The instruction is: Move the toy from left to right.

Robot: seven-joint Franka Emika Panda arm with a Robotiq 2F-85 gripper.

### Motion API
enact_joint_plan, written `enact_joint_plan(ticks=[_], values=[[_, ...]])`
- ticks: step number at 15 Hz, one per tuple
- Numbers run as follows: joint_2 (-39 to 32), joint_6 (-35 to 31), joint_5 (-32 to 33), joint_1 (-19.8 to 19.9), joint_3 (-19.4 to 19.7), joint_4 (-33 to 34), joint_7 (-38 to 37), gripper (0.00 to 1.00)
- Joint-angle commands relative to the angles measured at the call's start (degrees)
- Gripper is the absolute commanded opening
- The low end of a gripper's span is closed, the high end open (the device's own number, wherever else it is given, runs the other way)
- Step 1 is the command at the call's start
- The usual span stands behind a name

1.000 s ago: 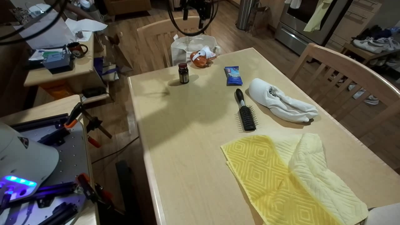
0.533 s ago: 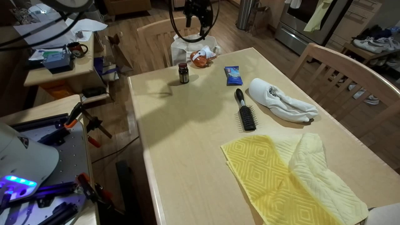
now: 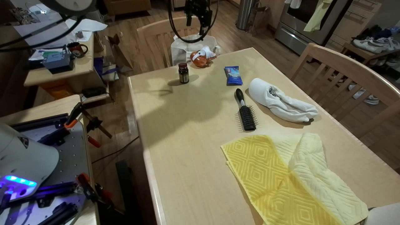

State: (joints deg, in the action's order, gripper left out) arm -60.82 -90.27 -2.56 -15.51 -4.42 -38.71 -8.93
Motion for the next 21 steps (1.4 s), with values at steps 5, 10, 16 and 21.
enact_joint_plan(ticks=[5, 10, 16, 21], values=[[-4.7, -13.33, -0.23, -3.43, 1.11, -0.15, -13.1, 1.0], [-9.85, -21.16, 3.85, -7.44, 6.67, -0.8, -19.06, 1.0], [-13.76, -21.75, 4.79, -9.45, 11.14, -0.38, -24.21, 0.74], [-13.78, -20.96, 3.89, -9.49, 12.09, -0.31, -24.18, 0.41]])
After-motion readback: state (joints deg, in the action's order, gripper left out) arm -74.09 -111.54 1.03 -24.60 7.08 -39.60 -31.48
